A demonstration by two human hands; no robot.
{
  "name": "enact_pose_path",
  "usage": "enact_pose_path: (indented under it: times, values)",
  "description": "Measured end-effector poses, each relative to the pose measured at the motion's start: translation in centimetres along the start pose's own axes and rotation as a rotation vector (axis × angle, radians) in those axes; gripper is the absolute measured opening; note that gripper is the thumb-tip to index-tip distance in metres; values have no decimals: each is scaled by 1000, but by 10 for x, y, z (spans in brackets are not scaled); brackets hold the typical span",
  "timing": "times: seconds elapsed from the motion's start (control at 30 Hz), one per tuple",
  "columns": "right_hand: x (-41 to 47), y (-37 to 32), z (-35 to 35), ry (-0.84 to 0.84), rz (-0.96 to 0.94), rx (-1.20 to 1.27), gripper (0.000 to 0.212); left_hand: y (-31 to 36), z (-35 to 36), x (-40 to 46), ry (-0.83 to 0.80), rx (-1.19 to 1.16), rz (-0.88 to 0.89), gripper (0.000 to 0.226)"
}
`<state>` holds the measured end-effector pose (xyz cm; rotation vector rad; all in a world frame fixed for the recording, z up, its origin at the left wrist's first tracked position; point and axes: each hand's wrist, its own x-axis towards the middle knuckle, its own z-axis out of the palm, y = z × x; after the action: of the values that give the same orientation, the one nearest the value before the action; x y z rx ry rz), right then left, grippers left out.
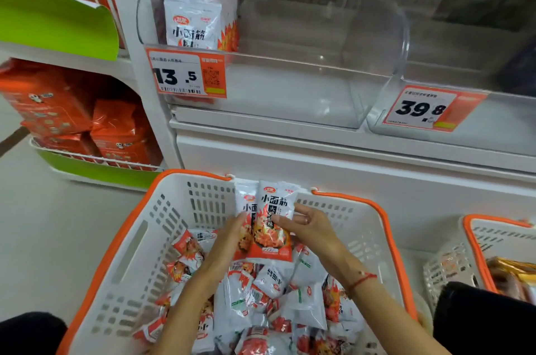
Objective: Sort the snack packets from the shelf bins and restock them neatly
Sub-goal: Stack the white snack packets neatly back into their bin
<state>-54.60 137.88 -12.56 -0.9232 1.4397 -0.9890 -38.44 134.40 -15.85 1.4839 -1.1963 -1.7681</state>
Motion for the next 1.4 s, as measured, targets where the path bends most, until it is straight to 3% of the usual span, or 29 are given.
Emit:
enact_pose_path:
  times: [0.13,0.2,0.27,0.33,0.37,0.43,0.5,0.6,0.67,0.77,0.83,0.93,1.13,1.23,1.4]
  values:
    - [-9,-20,1,112,-114,44,29,19,16,-8,-106,13,67,86]
    - [-10,-25,2,170,-194,-43,41,35,20,-19,-105,42,149,57]
    - [-9,-31,3,255,-334,-211,33,48,23,-28,-92,51,179,24]
    - [-11,-43,5,314,-432,-309,36,60,23,-36,-82,-47,207,10]
    - [-14,-51,8,298,-451,-306,45,65,23,-36,-74,-120,233,10]
    - [-18,-68,13,192,-425,-238,64,76,23,-37,-92,-200,337,33]
    - [-21,-89,17,40,-431,-141,51,95,22,-40,-64,-192,468,41]
    - [-19,-124,19,36,-559,-115,31,135,13,-46,18,-75,647,34]
    - [-13,-150,17,67,-629,-94,28,159,0,-42,137,63,802,41]
    - [2,-193,10,78,-605,-54,26,189,-31,-23,539,291,1070,66]
    - [18,-219,3,54,-520,3,22,205,-53,-6,750,458,1156,73]
    - [50,-252,-1,28,-403,30,21,210,-81,24,906,702,1079,81]
    - [150,-287,-4,141,-206,49,28,200,-94,57,922,837,1004,79]
    - [200,-286,1,197,-201,-61,13,199,-94,59,922,843,1003,79]
    - [259,-283,8,225,-339,-300,38,199,-94,58,910,782,1044,79]
